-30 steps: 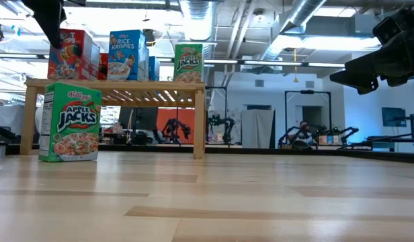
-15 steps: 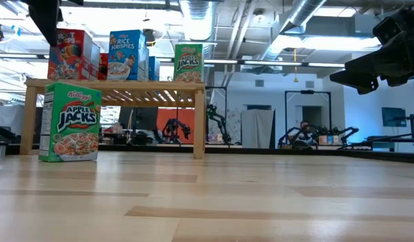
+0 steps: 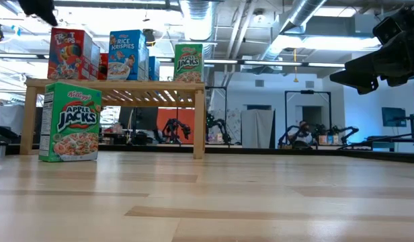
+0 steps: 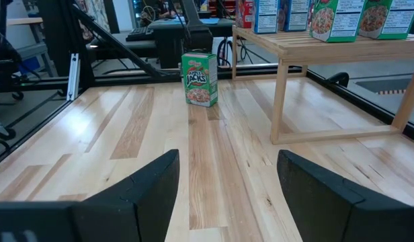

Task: Stack cereal on shelf
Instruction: Put the green cereal box on the shelf aligned with the green cereal boxes

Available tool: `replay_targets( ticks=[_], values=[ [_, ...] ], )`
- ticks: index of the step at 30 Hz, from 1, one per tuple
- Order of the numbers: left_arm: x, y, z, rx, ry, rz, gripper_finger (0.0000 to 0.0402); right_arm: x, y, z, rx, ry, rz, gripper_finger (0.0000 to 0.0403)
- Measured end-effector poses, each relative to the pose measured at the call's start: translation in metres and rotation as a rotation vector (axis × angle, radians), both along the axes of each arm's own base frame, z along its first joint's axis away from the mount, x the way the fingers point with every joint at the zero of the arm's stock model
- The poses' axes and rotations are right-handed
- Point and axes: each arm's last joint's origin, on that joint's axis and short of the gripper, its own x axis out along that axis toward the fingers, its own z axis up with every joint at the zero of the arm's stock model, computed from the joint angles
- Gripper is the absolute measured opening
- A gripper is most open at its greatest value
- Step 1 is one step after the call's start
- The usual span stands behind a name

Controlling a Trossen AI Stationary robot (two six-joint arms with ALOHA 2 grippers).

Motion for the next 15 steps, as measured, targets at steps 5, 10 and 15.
replay_targets(
  ticks=[5,10,15],
  values=[
    [-0.009,-0.004,0.001,0.013,-0.145,-0.021,0.0241,0.000,0.000,0.000,0.000,0.000,0.000,0.0276],
    [-0.007,-0.006,-0.016,0.000,-0.328,-0.080,0.0241,0.000,0.000,0.000,0.000,0.000,0.001,0.0276],
    [0.001,-0.007,-0.041,-0.032,-0.466,-0.143,0.0241,0.000,0.000,0.000,0.000,0.000,0.000,0.0276]
  ],
)
